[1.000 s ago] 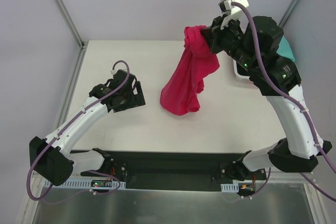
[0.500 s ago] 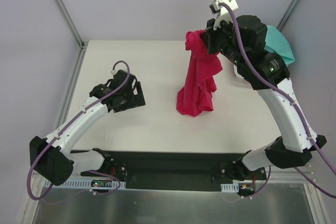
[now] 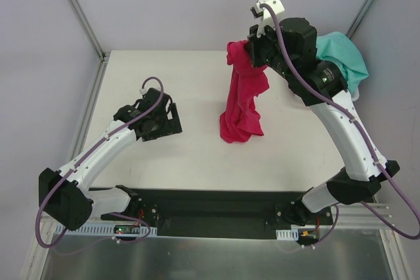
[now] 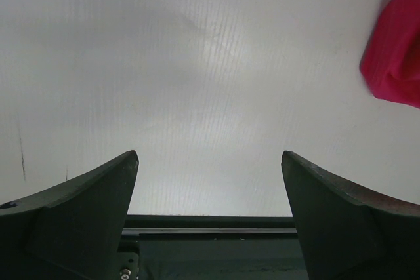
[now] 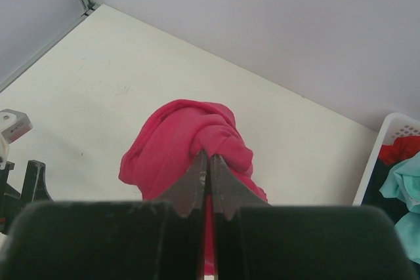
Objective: Fold and stack the t-shirts
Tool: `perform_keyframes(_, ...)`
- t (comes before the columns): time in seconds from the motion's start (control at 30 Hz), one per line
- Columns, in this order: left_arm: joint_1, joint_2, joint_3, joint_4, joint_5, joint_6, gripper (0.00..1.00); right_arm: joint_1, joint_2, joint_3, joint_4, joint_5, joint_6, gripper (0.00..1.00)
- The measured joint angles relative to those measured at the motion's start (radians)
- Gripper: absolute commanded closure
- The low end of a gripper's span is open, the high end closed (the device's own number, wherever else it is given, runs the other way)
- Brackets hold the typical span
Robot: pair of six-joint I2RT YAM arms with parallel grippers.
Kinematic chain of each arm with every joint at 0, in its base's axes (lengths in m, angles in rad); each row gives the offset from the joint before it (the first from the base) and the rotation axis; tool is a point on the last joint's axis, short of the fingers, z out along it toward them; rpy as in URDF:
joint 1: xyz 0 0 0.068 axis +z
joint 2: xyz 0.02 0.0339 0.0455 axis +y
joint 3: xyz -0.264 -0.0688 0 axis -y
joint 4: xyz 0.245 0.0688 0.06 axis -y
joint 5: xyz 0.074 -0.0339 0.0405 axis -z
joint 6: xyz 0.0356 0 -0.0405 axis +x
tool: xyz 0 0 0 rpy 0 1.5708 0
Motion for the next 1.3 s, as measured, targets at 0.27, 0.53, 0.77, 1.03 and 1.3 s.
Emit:
perform_keyframes(0.27,0.000,0.001,-0.003,0.000,0.000,0.000,0.09,-0.011,-0.039,-0.200,0.063,-0.010,0.048,0.08)
perform_keyframes(0.53,0.000,0.020,-0.004,0.008,0.009,0.000,0.09,-0.062,-0.156,-0.391,0.085,-0.023,0.115,0.13)
perform_keyframes(0.77,-0.002,0.028,-0.004,0.025,0.026,0.000,0.09,-0.306,-0.436,-0.792,0.143,-0.156,0.309,0.19)
perform_keyframes(1.03,-0.029,0.079,-0.004,0.027,0.028,0.000,0.09,-0.354,-0.433,-1.041,0.164,-0.225,0.413,0.25)
perform_keyframes(1.3,-0.042,0.097,-0.004,0.029,0.030,0.000,0.08,-0.356,-0.420,-1.133,0.180,-0.248,0.482,0.27)
